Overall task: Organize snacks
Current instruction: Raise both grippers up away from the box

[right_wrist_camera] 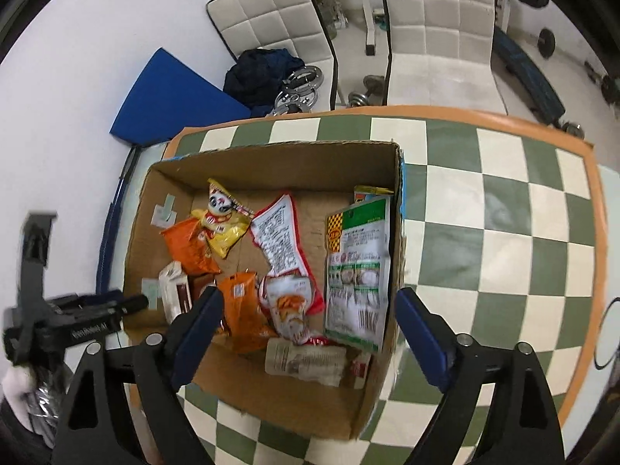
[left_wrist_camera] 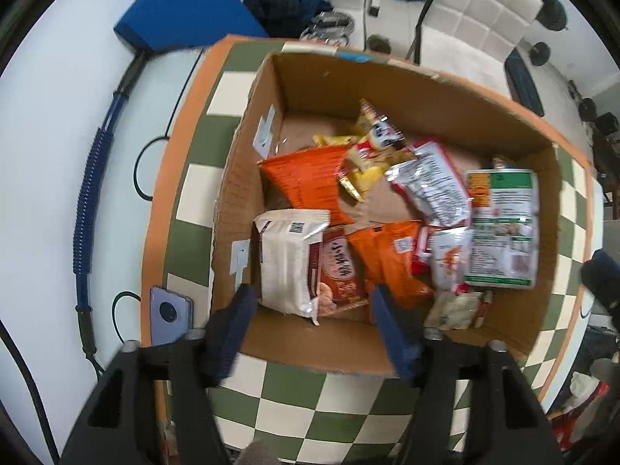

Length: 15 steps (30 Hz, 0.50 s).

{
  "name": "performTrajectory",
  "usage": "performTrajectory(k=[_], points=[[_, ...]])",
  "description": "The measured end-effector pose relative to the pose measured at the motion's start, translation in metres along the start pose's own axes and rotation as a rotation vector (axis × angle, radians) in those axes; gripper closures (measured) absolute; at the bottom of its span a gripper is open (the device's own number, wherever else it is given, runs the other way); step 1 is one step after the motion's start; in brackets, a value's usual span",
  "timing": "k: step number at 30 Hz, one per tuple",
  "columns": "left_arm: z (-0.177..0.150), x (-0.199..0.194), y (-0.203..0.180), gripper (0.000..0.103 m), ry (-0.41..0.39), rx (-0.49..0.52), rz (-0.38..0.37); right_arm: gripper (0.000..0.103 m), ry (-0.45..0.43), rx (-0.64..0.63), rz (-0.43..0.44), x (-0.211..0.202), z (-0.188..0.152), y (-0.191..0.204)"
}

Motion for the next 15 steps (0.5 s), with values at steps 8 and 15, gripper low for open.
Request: performTrajectory(k=[8,15], points=[[-0.022,-0.045,-0.027,0.01,-0.137,0.077,0.031,0.001,-0.046,0.012,-0.104,-0.041,-0.038,0.003],[-0.038,-0.066,-0.04,0.01,-0.205,0.089,-0.001,0.001,-0.063,0.056,-0.136,-0.076,-0.063,0.0]])
Point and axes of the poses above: each gripper's, at about its wrist camera, not at the fingertips, and x roughly the way its jaws point, y to its left, z to its top, the point moved 6 cm from there along x, roughly the way its jaws point, and after that the axes turned 14 degrees about -z, right-handed, at the moved point
